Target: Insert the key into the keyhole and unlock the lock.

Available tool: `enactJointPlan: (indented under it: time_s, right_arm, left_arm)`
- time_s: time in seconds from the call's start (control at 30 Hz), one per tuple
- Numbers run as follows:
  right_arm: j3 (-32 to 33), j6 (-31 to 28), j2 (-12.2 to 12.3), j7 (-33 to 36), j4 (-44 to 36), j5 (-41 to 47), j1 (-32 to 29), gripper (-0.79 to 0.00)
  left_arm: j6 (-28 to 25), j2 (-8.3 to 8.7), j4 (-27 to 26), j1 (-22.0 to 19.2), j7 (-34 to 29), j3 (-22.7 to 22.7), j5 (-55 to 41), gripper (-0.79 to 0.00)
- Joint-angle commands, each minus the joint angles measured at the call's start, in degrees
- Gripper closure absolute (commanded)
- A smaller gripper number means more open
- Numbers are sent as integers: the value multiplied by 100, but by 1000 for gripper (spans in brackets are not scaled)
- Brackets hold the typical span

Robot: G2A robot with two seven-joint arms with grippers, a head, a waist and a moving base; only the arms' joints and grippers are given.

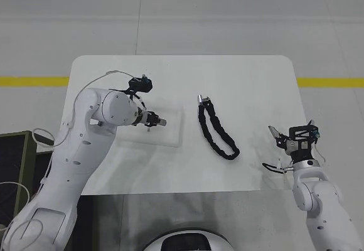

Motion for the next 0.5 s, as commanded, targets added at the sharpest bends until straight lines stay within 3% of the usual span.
enactJointPlan:
  time_s: [0.0,0.23,0.47]
  right_arm:
    - [0,0,0,0,0,0,0,-785]
    - [0,0,0,0,0,0,0,-785]
    - [0,0,0,0,0,0,0,-785]
  left_arm:
    - [47,19,-19,23,-1,107,118,-413]
    - [247,86,20,41,-1,376,452,-317]
    - [246,121,145,-3,-1,367,188,-197]
